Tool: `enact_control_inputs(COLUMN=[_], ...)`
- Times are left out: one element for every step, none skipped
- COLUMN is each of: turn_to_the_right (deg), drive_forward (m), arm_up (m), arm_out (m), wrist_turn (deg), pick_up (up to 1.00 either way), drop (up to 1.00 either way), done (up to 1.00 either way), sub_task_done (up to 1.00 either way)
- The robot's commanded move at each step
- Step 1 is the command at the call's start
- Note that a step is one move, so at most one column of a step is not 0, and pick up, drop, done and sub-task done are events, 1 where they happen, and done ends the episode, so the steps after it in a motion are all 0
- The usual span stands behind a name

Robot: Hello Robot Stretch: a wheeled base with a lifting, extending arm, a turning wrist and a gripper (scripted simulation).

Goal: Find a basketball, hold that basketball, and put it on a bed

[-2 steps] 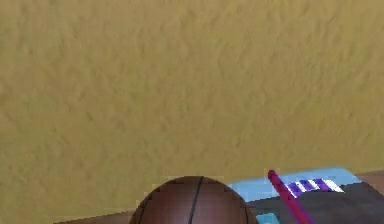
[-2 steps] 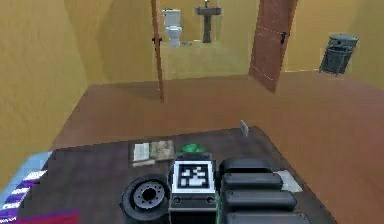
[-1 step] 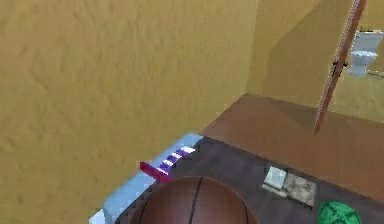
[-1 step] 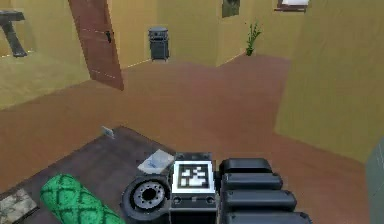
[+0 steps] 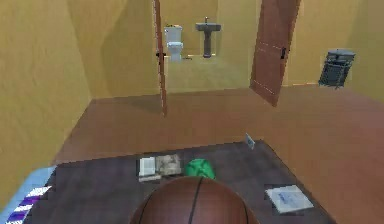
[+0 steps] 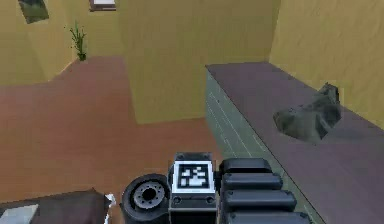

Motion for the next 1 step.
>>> enact_control_inputs(turn_to_the_right=[45.0], drive_forward=[0.0], arm_up=[0.0], arm_out=[0.0], wrist_turn=[0.0], pick_up=[0.0], drop=[0.0], done=[0.0], sub_task_done=[0.0])
